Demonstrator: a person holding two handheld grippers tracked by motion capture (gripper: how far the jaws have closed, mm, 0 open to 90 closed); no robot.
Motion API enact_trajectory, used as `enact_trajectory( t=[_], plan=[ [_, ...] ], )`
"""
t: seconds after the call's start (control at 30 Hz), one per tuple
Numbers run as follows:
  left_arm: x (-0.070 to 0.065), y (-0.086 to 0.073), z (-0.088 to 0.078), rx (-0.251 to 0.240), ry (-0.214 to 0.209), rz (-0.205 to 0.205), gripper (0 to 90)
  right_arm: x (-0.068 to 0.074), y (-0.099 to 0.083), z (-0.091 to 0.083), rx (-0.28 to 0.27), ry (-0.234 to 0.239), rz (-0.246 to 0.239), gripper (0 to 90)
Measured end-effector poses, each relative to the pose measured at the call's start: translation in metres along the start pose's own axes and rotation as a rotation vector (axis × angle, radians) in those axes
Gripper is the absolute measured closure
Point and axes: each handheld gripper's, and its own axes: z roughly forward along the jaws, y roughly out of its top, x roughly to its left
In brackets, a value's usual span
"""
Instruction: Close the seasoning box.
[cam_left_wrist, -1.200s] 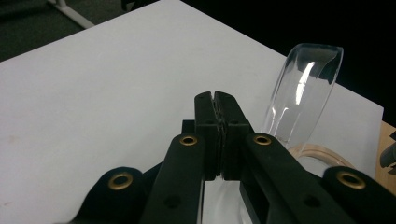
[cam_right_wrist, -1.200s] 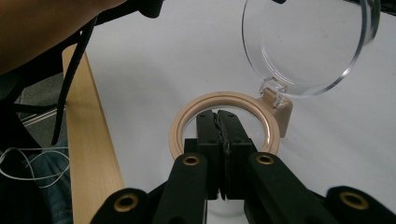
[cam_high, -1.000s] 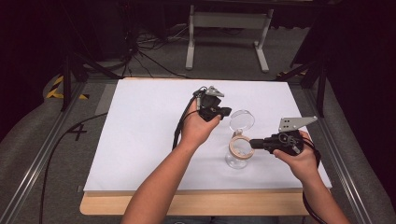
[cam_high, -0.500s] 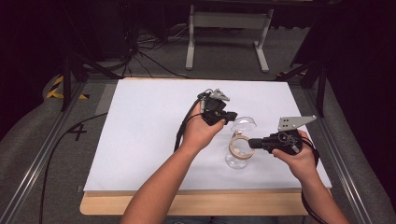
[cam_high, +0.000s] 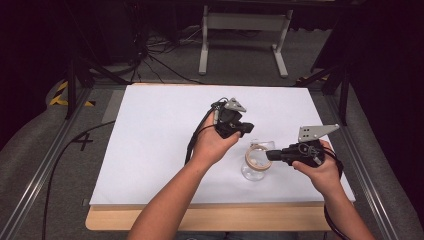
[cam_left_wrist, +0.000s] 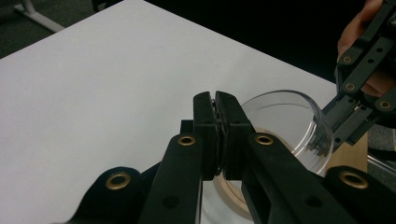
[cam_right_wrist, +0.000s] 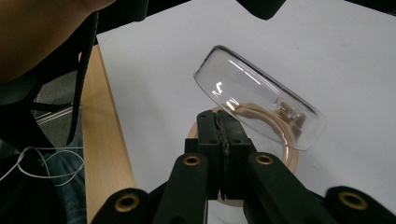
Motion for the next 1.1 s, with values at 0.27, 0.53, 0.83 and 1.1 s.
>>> enact_trajectory(
  t=[0.27,0.53,0.83,1.1],
  plan=[
    [-0.005,-0.014,-0.017,0.019,0.033,0.027,86.4,0.005,0.002,0.003,0.044,0.016,-0.014,89.2],
    [-0.006,-0.039,-0.033,0.035,0.053,0.01,85.9,0.008,0.002,0.006,0.08,0.032,-0.014,89.3],
    [-0.003,-0.08,-0.044,0.024,0.083,-0.051,84.7,0.01,0.0,0.012,0.121,0.048,-0.009,89.3],
    [0.007,-0.099,-0.048,0.066,0.154,-0.067,83.2,0.008,-0.004,0.013,0.15,0.054,0.009,89.4]
  ],
)
